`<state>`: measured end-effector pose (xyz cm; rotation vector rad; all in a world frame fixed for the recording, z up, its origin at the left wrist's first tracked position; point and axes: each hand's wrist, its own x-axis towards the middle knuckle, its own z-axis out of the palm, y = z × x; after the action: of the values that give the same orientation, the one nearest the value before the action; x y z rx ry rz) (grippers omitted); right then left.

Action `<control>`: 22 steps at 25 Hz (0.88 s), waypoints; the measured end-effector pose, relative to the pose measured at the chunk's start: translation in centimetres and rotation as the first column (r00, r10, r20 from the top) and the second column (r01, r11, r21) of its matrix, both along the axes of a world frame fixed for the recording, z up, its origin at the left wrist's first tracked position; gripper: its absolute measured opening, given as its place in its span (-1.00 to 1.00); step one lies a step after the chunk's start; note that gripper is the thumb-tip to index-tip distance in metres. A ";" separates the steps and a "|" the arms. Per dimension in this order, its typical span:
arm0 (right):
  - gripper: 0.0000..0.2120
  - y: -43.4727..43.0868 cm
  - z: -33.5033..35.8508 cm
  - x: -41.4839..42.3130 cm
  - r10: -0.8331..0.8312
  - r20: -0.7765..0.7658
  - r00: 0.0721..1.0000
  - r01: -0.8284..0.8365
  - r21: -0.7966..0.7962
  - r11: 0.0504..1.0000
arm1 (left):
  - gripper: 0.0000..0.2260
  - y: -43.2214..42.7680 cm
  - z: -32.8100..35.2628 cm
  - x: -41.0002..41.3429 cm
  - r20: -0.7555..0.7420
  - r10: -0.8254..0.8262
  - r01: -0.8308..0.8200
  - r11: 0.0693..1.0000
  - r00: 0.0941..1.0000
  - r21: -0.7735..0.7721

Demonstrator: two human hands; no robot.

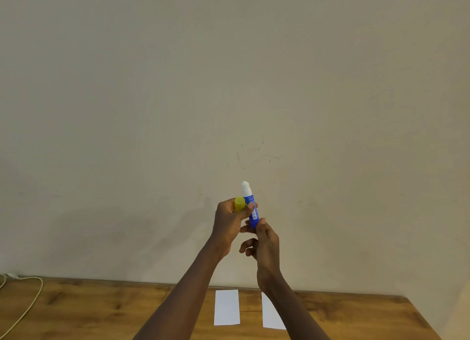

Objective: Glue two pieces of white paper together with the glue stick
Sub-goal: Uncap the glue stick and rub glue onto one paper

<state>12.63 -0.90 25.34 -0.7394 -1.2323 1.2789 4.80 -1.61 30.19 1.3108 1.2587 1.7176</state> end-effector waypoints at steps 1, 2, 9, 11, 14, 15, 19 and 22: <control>-0.82 0.0 0.0 -0.1 -0.010 0.012 1.000 0.010 0.012 1.000 | -0.95 0.0 0.1 0.0 -0.002 -0.002 0.002 1.000 1.000 -0.001; -0.83 0.0 0.0 -0.1 -0.021 0.025 0.999 0.021 0.021 1.000 | -0.93 0.0 0.2 0.1 -0.003 -0.003 0.003 1.000 1.000 -0.001; -0.75 -0.3 0.2 0.0 0.019 -0.012 1.000 -0.019 -0.024 1.000 | -0.93 -0.1 0.0 -0.2 -0.013 0.000 0.000 1.000 1.000 0.000; -0.82 -0.2 0.3 0.1 -0.013 0.012 1.000 0.013 0.006 1.000 | -0.94 -0.1 0.1 -0.2 -0.031 0.013 -0.013 1.000 0.999 -0.001; -0.72 0.0 0.5 0.4 0.008 0.014 1.000 -0.008 0.005 1.000 | -0.95 -0.1 0.1 -0.1 -0.033 0.025 -0.025 1.000 0.999 -0.007; -0.67 0.0 0.5 0.4 0.027 0.008 1.000 -0.026 -0.005 1.000 | -0.95 -0.1 0.0 -0.1 -0.031 0.026 -0.026 1.000 0.999 -0.007; -0.70 -0.2 0.4 0.4 0.079 0.018 0.997 -0.078 -0.030 0.996 | -0.93 -0.2 -0.1 -0.2 -0.020 0.019 -0.019 1.000 1.000 -0.005; -0.78 -0.2 0.3 0.2 0.040 0.045 0.998 -0.042 0.047 0.998 | -0.92 -0.3 -0.4 -0.5 -0.031 0.020 -0.020 1.000 0.999 -0.016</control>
<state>12.87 -1.10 25.59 -0.7145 -1.3149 1.2679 4.33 -1.89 29.82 1.3247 1.3047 1.7036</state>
